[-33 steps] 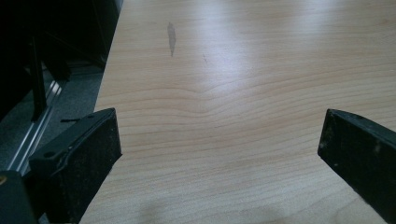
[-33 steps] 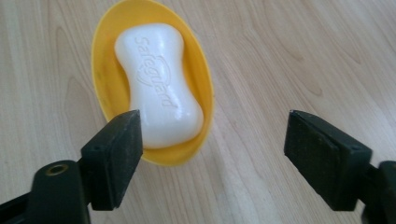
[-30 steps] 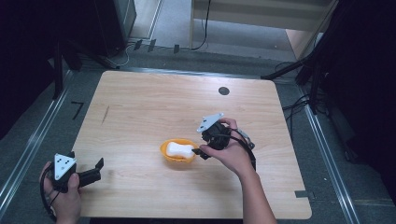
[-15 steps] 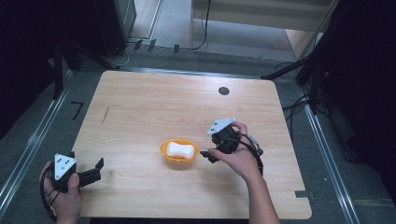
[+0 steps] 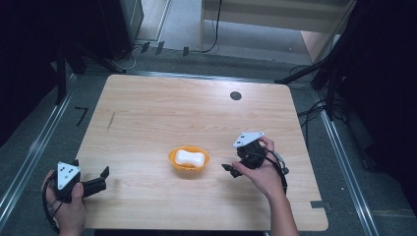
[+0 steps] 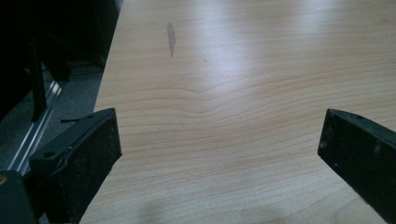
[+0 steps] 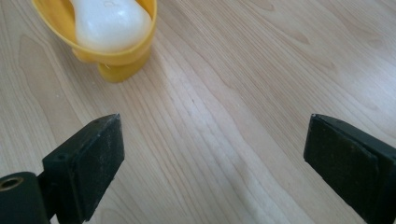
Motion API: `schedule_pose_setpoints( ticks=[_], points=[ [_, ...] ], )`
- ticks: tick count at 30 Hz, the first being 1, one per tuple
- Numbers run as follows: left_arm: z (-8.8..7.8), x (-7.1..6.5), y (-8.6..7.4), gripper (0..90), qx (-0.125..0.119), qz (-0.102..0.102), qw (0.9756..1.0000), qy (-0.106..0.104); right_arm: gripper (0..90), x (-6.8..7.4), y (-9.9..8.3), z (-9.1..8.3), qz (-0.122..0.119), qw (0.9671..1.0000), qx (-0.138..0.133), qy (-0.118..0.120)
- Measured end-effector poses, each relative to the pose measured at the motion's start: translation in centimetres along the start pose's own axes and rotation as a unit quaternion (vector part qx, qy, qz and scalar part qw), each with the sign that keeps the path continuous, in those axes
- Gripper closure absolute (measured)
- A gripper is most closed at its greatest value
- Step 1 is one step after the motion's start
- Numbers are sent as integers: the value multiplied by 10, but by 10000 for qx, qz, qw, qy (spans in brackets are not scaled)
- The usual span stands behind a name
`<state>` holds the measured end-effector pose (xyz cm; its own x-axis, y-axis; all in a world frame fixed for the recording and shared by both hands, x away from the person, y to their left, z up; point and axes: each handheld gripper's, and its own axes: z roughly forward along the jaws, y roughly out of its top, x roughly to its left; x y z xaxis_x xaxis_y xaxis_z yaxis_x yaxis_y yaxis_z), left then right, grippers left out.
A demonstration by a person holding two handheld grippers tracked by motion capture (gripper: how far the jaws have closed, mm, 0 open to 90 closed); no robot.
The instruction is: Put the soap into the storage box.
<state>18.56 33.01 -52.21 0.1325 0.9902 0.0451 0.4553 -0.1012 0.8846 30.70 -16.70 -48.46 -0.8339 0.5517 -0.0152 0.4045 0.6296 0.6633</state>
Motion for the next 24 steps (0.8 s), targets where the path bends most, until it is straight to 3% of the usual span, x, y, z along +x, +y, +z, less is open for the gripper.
schedule_pose_setpoints(
  ticks=[15,24],
  points=[
    [0,-1,0,0,10,6,10000,15,42,-7,-44,-12,459,9984,-269,-203],
    [0,-1,0,0,-13,12,10000,13,44,-9,-71,-21,710,9955,-496,-379]
  ],
)
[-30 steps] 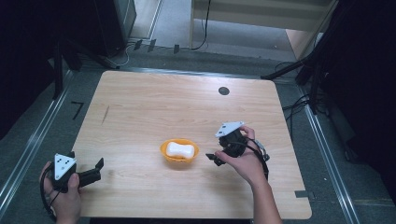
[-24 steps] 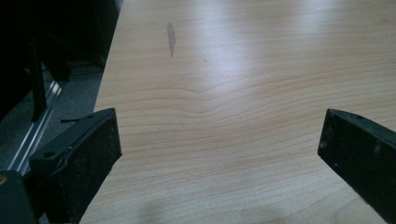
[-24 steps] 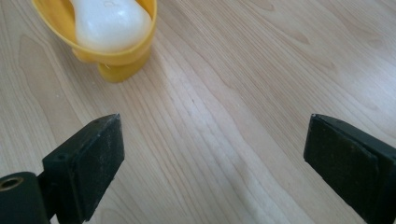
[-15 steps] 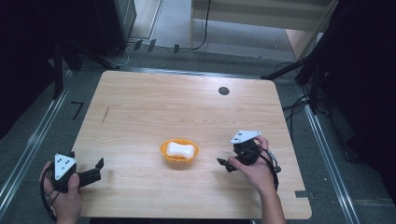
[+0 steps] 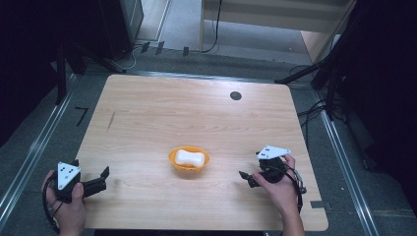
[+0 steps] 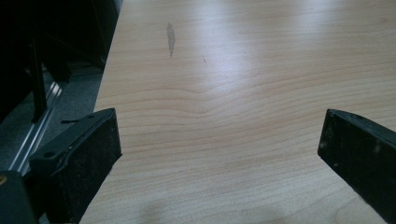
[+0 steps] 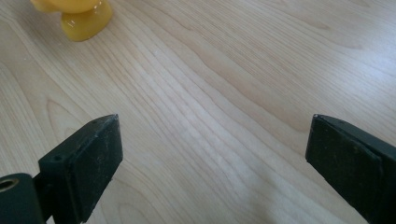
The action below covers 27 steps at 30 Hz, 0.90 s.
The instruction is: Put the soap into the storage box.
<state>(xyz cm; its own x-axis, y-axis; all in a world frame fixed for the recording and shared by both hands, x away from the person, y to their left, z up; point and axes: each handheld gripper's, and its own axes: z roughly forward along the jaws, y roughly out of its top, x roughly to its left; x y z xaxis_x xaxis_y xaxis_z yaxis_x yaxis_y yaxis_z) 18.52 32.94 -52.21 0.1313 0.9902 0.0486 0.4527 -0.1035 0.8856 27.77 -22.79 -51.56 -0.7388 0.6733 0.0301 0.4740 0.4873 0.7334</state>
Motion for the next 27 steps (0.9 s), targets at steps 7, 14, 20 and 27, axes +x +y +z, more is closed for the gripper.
schedule_pose_setpoints(
  ticks=[7,14,20,27],
  points=[
    [0,0,0,0,4,8,10000,-2,44,-6,-22,-8,237,9996,-80,-157],
    [0,-1,0,0,-10,21,10000,2,44,-11,-41,-20,408,9986,-183,-293],
    [0,-1,0,0,-9,35,10000,1,46,-14,-56,-28,635,9968,-327,-352],
    [0,-1,0,0,-26,16,10000,4,49,-19,-69,-39,712,9952,-403,-533]
  ],
)
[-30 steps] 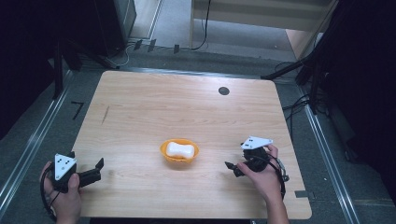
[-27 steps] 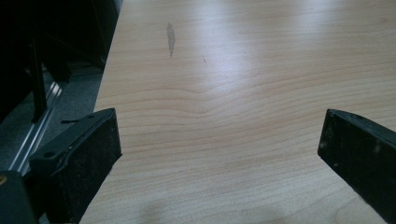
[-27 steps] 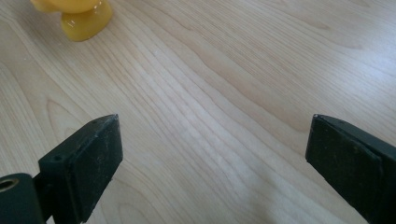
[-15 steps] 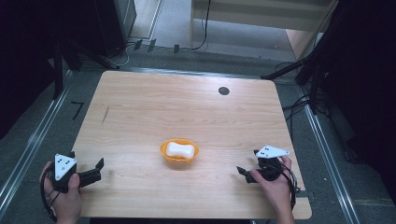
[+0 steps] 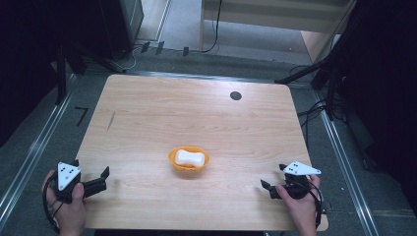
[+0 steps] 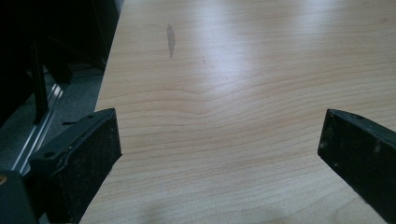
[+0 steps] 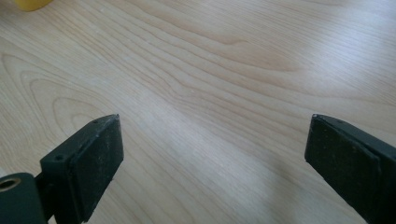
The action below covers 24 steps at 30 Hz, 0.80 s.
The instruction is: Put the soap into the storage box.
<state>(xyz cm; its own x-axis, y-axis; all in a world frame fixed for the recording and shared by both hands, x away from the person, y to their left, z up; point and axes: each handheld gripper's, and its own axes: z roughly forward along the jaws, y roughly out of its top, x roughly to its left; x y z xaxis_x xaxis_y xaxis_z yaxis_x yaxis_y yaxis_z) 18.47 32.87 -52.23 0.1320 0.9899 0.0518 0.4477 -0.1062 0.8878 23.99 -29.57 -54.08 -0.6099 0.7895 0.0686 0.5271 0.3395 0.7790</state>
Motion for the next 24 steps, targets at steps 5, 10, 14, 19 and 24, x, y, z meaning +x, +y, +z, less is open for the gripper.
schedule_pose_setpoints(
  ticks=[5,10,14,19,24],
  points=[
    [0,0,0,0,13,18,10000,-7,49,-5,-8,-8,117,9998,-47,-121],
    [0,0,0,0,8,14,10000,1,49,-10,-14,-15,177,9996,-107,-183],
    [0,0,0,0,-5,7,10000,-5,49,-13,-19,-20,246,9993,-142,-237],
    [0,0,0,0,-4,5,10000,-6,49,-19,-25,-28,307,9987,-191,-349],
    [0,0,0,0,-9,-8,10000,-17,49,-25,-33,-36,416,9979,-218,-448]
  ],
)
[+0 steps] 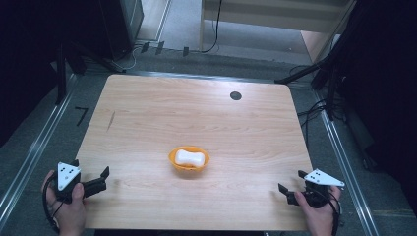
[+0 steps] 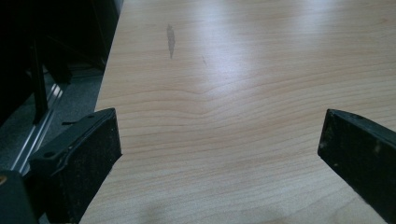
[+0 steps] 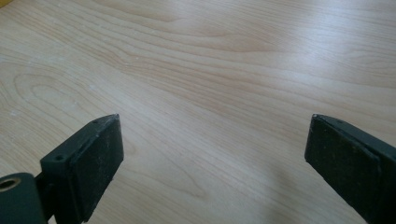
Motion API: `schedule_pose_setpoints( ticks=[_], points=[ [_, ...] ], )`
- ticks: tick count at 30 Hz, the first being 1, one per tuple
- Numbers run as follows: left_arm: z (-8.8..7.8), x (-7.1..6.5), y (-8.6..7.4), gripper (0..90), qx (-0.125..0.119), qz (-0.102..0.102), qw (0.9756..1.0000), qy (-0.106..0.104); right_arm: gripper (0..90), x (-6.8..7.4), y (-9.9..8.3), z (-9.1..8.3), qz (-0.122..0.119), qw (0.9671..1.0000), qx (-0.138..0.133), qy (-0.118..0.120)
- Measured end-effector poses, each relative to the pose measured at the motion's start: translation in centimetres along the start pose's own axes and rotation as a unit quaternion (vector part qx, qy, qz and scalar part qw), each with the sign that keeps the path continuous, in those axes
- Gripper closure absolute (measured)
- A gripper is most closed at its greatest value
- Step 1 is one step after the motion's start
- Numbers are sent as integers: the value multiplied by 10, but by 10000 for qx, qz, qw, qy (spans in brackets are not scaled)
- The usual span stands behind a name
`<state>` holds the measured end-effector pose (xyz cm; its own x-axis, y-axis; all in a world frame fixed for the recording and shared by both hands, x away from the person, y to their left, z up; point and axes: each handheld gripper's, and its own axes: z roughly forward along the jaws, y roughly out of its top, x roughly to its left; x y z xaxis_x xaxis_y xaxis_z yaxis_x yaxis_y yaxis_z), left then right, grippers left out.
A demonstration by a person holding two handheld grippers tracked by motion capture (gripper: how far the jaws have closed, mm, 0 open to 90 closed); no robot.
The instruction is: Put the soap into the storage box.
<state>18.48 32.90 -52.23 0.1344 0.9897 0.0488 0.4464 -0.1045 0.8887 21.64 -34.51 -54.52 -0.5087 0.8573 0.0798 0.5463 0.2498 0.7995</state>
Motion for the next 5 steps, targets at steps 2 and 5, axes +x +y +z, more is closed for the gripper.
schedule_pose_setpoints(
  ticks=[2,5],
  points=[
    [0,0,0,0,2,2,10000,1,49,-2,-2,-2,64,10000,-9,-24],
    [0,0,0,0,27,4,10000,14,49,-4,-4,-2,116,9999,-32,-41]
  ],
)
